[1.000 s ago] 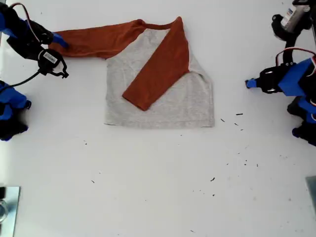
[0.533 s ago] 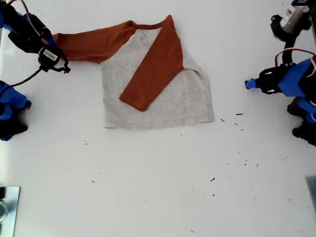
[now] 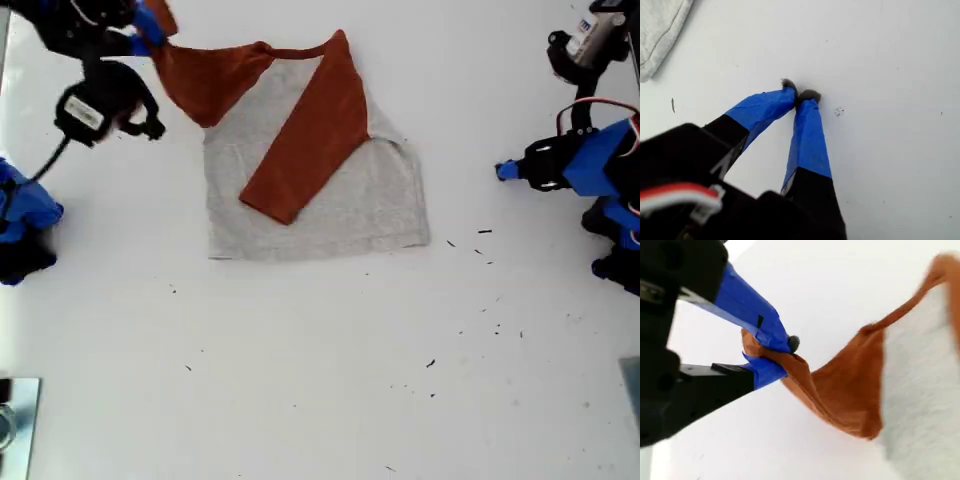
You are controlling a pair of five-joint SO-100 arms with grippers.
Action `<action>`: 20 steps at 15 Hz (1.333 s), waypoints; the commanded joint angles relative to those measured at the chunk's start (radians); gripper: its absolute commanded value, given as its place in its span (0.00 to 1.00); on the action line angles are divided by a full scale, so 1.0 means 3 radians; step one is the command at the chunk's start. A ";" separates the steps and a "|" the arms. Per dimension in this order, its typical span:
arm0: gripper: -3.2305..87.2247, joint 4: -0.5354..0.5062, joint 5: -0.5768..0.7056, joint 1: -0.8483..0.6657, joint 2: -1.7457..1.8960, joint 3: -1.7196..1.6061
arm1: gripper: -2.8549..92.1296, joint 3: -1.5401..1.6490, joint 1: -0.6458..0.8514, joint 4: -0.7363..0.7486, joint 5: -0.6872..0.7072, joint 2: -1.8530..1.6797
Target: Fold t shirt
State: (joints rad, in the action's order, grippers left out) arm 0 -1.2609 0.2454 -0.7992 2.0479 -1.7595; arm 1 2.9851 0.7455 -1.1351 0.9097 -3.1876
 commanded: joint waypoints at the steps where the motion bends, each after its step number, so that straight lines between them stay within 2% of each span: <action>1: 0.03 0.0143 -0.0102 0.1104 -0.1335 0.1692 | 0.07 -0.0020 -0.0010 -0.0015 0.0015 -0.0026; 2: 0.03 0.0046 -0.0020 0.1381 -0.2040 0.2592 | 0.07 -0.0020 -0.0010 -0.0015 0.0010 -0.0020; 3: 0.03 0.0138 0.0199 0.1560 -0.2398 0.3048 | 0.07 -0.0020 -0.0010 -0.0010 0.0005 -0.0015; 4: 0.34 0.0322 0.0419 0.1687 -0.2403 0.3042 | 0.07 -0.0020 0.0005 -0.0010 0.0005 -0.0015; 5: 0.36 0.0399 0.0747 0.1759 -0.2311 0.3032 | 0.07 -0.0020 0.0010 -0.0010 0.0000 -0.0010; 6: 0.17 0.0317 0.0777 0.1764 -0.2086 0.2853 | 0.07 -0.0020 0.0020 -0.0010 -0.0005 -0.0005; 7: 0.17 0.0240 0.0721 0.1708 -0.1790 0.2470 | 0.07 -0.0020 0.0026 -0.0005 -0.0010 -0.0005; 8: 0.19 0.0010 0.0527 0.1621 -0.1575 0.2163 | 0.07 -0.0020 0.0026 -0.0005 -0.0015 0.0000; 9: 0.22 0.0020 0.0435 0.1565 -0.1278 0.1703 | 0.07 -0.0020 0.0026 -0.0005 -0.0020 0.0005; 11: 0.20 0.0588 0.0312 0.1468 -0.0337 0.0169 | 0.07 -0.0020 0.0026 -0.0005 -0.0026 0.0010; 12: 0.16 0.0844 0.0291 0.1365 0.0174 -0.0675 | 0.07 -0.0020 0.0026 0.0000 -0.0026 0.0020; 13: 0.08 0.0946 0.0194 0.1202 0.0665 -0.1468 | 0.07 -0.0026 0.0026 0.0000 -0.0026 0.0036; 15: 0.03 0.1237 0.0179 0.0859 0.1723 -0.2930 | 0.07 -0.0026 0.0026 0.0010 -0.0031 0.0051; 17: 0.03 0.1340 0.0189 0.0624 0.2669 -0.3958 | 0.07 -0.0031 0.0026 0.0010 -0.0046 0.0056; 18: 0.03 0.1539 0.0133 0.0757 0.2833 -0.4188 | 0.07 -0.0031 0.0026 0.0010 -0.0056 0.0066; 20: 0.03 0.1657 0.0097 0.0649 0.2598 -0.4362 | 0.07 -0.0036 0.0031 0.0015 -0.0072 0.0097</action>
State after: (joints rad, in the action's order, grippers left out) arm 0 -0.8023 0.2884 -0.5737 2.8241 -3.0511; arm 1 2.9851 0.7455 -1.1351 0.9081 -3.1646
